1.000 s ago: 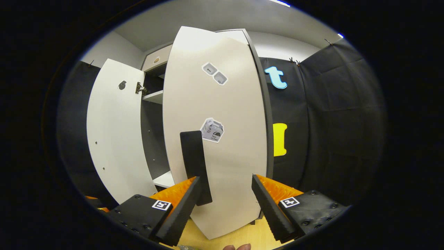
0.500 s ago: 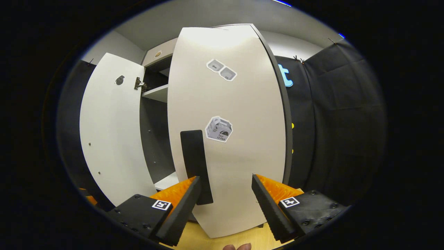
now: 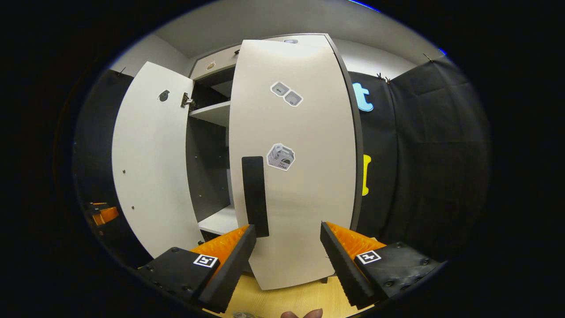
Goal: Grasp the bottle in the cabinet with the left hand and place it on the coaster, then close the right door with the right hand and the left door with the left hand.
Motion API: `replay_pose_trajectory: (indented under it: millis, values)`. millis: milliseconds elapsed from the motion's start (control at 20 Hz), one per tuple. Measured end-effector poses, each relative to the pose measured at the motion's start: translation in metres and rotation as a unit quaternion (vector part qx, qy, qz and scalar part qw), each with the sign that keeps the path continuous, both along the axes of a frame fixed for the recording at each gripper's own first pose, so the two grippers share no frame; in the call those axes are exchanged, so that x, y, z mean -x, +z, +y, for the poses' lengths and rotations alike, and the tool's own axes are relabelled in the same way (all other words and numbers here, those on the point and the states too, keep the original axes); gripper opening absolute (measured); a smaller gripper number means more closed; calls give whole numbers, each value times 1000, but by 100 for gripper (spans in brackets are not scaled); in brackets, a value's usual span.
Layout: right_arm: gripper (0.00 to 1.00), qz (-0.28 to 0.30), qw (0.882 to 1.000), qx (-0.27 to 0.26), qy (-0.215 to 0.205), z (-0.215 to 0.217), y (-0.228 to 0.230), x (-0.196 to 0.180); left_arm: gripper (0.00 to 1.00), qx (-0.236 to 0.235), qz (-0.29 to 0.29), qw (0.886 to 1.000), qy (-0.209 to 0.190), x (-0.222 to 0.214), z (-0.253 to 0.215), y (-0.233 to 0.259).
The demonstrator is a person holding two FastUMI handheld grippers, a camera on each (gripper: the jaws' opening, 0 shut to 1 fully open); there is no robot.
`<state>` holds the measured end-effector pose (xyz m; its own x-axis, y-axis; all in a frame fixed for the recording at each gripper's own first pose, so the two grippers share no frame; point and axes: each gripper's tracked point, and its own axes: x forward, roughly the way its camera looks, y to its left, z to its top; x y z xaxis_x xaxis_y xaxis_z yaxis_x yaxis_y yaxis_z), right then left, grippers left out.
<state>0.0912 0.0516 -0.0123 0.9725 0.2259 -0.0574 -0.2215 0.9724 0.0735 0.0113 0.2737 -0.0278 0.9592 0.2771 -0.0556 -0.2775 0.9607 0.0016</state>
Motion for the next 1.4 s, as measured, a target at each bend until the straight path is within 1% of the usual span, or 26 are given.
replay_pose_trajectory:
  millis: [150, 200, 300, 350, 450, 500, 550, 600, 700, 750, 800, 850, 900, 1050, 1400]
  values:
    - [98, -12, 1000, 15, 10, -3, 0, 13, 94, -1, -1, 1000, -2, -27, 5, 7]
    - [98, -13, 1000, 17, 11, -4, -2, 17, 94, -1, 0, 1000, 8, -33, 11, 7]
    - [98, -12, 1000, 15, 16, -5, -4, 25, 93, 6, 1, 1000, 13, -40, 20, 7]
    - [98, -12, 1000, 14, 16, -7, -4, 28, 93, 12, -2, 1000, 12, -41, 21, 8]
    - [96, -11, 1000, 14, 14, -10, -5, 31, 94, 5, -1, 1000, 4, -37, 15, 8]
    - [96, -12, 1000, 17, 12, -12, -4, 32, 92, 0, 0, 1000, 0, -38, 12, 9]
    - [96, -11, 1000, 19, 11, -13, -3, 34, 94, 0, 1, 1000, -4, -38, 9, 10]
    - [96, -11, 1000, 21, 9, -14, -2, 35, 92, 5, 2, 1000, -7, -39, 6, 10]
    - [96, -11, 1000, 21, 7, -16, -1, 38, 94, 14, 1, 1000, -14, -41, -7, 10]
    - [96, -11, 1000, 20, 7, -17, 0, 40, 92, 14, 1, 1000, -16, -42, -13, 11]
    - [96, -12, 1000, 20, 7, -18, 2, 42, 94, 14, 1, 1000, -19, -43, -19, 11]
    - [96, -12, 1000, 21, 7, -19, 2, 43, 94, 16, 1, 1000, -23, -44, -24, 11]
    - [96, -13, 1000, 22, 6, -22, 3, 43, 92, 20, 1, 999, -28, -44, -31, 10]
    - [96, -7, 1000, 22, 4, -29, 1, 45, 94, 26, -1, 999, -42, -45, -58, 13]
    - [96, 1, 1000, 13, -8, -51, 1, 45, 94, 43, -5, 996, -77, -68, -121, 14]
